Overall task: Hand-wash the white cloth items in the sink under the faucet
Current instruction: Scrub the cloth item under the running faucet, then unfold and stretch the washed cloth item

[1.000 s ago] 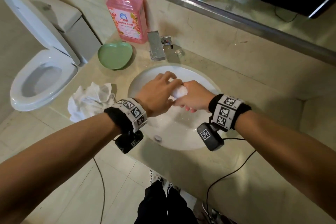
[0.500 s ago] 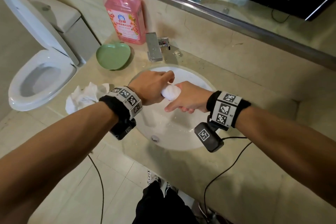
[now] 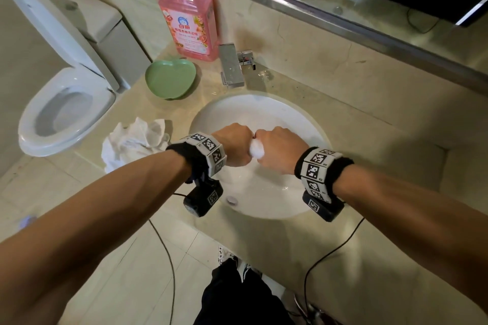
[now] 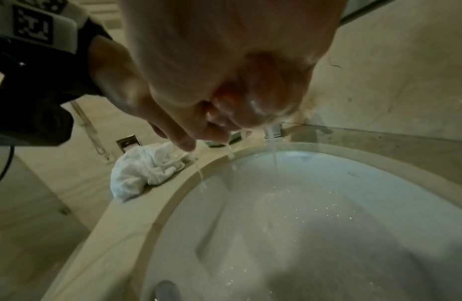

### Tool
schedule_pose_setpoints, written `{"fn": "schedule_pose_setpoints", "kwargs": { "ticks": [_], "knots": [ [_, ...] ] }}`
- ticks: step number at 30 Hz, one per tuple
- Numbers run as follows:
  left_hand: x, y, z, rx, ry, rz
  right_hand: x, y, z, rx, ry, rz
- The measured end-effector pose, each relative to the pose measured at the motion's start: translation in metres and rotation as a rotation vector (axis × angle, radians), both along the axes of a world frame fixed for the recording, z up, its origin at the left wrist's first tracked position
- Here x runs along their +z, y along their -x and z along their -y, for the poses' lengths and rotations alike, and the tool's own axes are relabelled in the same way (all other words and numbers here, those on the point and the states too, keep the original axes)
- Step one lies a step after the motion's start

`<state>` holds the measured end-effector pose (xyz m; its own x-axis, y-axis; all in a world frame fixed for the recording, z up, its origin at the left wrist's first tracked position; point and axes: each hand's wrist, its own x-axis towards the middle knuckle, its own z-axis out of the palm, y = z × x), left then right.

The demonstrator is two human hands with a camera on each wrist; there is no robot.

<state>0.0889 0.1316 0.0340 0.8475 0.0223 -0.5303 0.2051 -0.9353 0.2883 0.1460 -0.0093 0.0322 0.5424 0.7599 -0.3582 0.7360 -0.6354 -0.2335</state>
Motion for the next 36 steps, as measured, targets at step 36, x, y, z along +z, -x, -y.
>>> {"fn": "schedule_pose_setpoints", "kwargs": {
  "ticks": [36],
  "knots": [
    [0.041, -0.009, -0.025, 0.696, 1.133, 0.309, 0.038, -0.024, 0.018, -0.468, -0.613, -0.648]
  ]
}}
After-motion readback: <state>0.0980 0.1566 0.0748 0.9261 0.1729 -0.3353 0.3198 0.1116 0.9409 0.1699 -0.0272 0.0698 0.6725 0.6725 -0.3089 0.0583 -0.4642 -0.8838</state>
